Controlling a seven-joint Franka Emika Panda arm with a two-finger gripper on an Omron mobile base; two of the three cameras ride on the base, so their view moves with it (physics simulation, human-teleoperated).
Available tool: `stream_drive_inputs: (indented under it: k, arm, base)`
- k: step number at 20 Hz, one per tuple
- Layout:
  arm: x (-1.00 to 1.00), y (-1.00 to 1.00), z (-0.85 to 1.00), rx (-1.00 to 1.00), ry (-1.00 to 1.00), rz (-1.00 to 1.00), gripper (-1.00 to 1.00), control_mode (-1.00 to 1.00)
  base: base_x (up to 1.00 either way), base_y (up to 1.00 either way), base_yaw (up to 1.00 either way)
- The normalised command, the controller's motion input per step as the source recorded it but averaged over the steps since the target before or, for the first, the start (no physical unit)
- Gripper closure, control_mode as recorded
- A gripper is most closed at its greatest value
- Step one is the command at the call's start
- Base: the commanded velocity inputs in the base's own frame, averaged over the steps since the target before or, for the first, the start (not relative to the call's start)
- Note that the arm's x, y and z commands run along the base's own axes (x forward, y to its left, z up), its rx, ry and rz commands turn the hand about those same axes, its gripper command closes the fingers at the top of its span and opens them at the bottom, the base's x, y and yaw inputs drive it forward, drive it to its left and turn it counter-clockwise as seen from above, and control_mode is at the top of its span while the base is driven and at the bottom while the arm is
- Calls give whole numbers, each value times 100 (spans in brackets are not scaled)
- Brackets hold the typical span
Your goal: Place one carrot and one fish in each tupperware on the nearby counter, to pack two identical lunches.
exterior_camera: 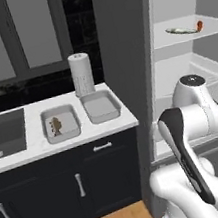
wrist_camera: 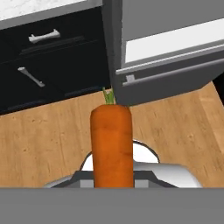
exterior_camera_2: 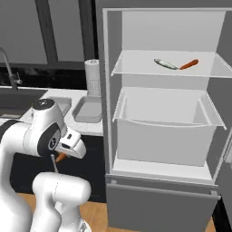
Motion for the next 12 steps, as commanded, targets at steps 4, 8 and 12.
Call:
stream_drive_inputs:
  k: [4, 8, 12]
  arm:
    - [0, 0, 0, 0, 0, 0, 100, 100]
    - [0, 0, 0, 0, 0, 0, 100, 100]
    - [0, 0, 0, 0, 0, 0, 100, 100]
  base:
    - [90, 100, 0]
    - [100, 100, 0]
    - [100, 98, 0]
